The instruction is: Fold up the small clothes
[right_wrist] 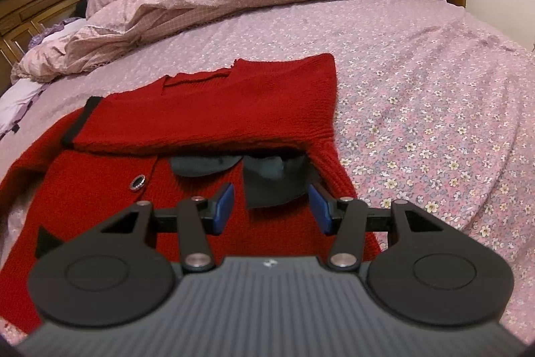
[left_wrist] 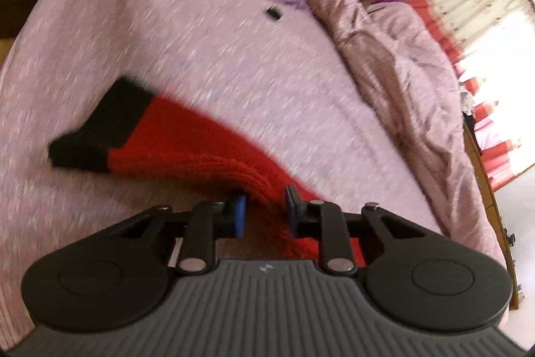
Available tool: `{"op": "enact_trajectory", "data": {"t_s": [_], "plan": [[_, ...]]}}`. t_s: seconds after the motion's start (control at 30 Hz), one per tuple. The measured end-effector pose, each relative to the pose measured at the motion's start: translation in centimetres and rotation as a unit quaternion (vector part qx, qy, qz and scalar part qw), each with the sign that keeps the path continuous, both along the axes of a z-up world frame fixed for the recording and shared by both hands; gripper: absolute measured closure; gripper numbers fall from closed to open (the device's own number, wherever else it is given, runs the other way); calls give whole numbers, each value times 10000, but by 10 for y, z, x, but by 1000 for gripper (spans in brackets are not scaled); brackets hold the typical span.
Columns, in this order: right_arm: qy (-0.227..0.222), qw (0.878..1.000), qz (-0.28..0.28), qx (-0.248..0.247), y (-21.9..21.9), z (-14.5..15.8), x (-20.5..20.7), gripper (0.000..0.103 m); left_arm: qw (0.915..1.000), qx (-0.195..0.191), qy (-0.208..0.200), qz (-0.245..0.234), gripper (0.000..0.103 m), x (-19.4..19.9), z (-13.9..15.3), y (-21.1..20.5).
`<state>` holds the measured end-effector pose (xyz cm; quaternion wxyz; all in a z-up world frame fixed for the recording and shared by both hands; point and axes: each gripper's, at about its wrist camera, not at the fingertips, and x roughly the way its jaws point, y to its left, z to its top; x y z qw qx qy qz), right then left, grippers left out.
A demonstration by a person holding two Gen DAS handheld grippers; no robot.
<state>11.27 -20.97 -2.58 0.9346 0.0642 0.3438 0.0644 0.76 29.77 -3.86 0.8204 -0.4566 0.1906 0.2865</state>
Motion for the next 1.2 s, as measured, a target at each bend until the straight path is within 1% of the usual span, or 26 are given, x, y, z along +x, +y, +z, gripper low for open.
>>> {"op": "enact_trajectory", "data": {"t_s": [0.07,0.17,0.33,0.47,0.53,0.6,0.67,0.8,0.9,1.0,1.13,1.2], "plan": [[-7,10000,17,-6,1,0,0,51,9998,163,-80,-71,76,7,15,6],[-24,10000,18,-2,0,1,-1,51,9983,436,-331,-182,78,18,42,14],[-13,10000,11,-3,1,0,-1,51,9930,730,-764,-525,81,45,89,13],[-28,10000,53,2,3,2,-1,51,9844,1042,-1160,-817,81,70,130,-6],[-45,10000,67,-2,4,2,-1,51,9797,1111,-1330,-1011,81,83,147,-20],[-58,10000,72,6,4,3,-1,51,9741,1139,-1490,-1260,81,94,158,-38],[-60,10000,42,36,3,2,-1,51,9686,1190,-1564,-1523,81,104,165,-59],[-35,10000,32,81,2,1,0,51,9598,1141,-1565,-2033,81,125,161,-105],[-29,9999,31,98,0,0,-1,51,9557,1203,-1374,-2309,81,137,149,-140],[-31,9999,-1,145,-3,-1,-1,51,9510,1126,-1170,-2631,81,149,131,-169],[-7,9998,-55,207,-7,-4,-1,51,9453,999,-943,-2959,81,160,102,-198],[12,9997,-85,241,-9,-6,-1,51,9411,1040,-826,-3108,81,164,90,-212]]}}
